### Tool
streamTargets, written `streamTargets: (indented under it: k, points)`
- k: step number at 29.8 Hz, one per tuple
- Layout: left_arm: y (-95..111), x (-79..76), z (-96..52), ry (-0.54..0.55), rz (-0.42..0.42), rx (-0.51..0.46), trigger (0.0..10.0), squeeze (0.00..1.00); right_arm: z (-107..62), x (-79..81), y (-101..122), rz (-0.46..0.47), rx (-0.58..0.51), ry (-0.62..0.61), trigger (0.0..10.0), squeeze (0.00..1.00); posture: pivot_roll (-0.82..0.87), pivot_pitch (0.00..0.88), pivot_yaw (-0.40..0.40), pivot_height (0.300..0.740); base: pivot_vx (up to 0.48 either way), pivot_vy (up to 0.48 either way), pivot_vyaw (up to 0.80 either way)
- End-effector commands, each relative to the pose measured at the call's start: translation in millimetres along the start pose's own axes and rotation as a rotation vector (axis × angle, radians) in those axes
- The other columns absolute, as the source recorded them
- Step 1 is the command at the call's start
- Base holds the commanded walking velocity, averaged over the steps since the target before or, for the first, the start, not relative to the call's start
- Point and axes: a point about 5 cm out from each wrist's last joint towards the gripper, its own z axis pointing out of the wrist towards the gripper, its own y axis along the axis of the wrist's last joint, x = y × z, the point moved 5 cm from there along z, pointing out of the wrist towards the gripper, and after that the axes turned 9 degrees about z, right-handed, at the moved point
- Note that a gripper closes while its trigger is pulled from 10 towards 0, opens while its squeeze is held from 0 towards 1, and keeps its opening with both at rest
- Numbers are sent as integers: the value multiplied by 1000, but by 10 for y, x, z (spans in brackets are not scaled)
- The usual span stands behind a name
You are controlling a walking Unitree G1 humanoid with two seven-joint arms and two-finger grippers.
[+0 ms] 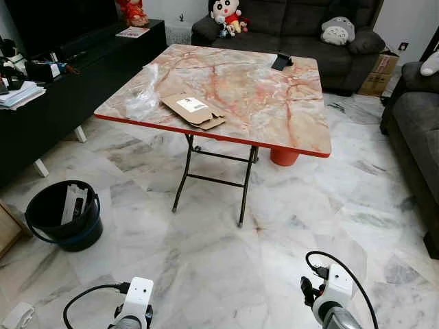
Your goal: Picking trash to rubbish bin
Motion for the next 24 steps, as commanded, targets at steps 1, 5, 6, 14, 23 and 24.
streamTargets:
  k: [1,5,6,14,23,24]
  points:
    - [12,22,6,0,4,-1,10000,0,5,0,35,16,-15,-3,10000,0,206,0,-71,740,0,0,0]
    - [8,22,5,0,4,-1,10000,0,3,-2,30,16,-14,-2,10000,0,206,0,-71,740,0,0,0]
    - [8,22,5,0,4,-1,10000,0,3,-1,30,17,-14,-1,10000,0,206,0,-71,740,0,0,0]
    - [33,31,8,5,3,-11,10000,0,7,8,65,12,-29,1,10000,0,206,0,-71,740,0,0,0]
    - [412,188,44,77,-39,-145,10000,0,65,173,446,-20,-146,60,10000,0,200,0,-73,740,0,0,0]
    - [482,221,45,91,-42,-171,10000,0,73,219,525,-26,-170,77,10000,0,200,0,-73,740,0,0,0]
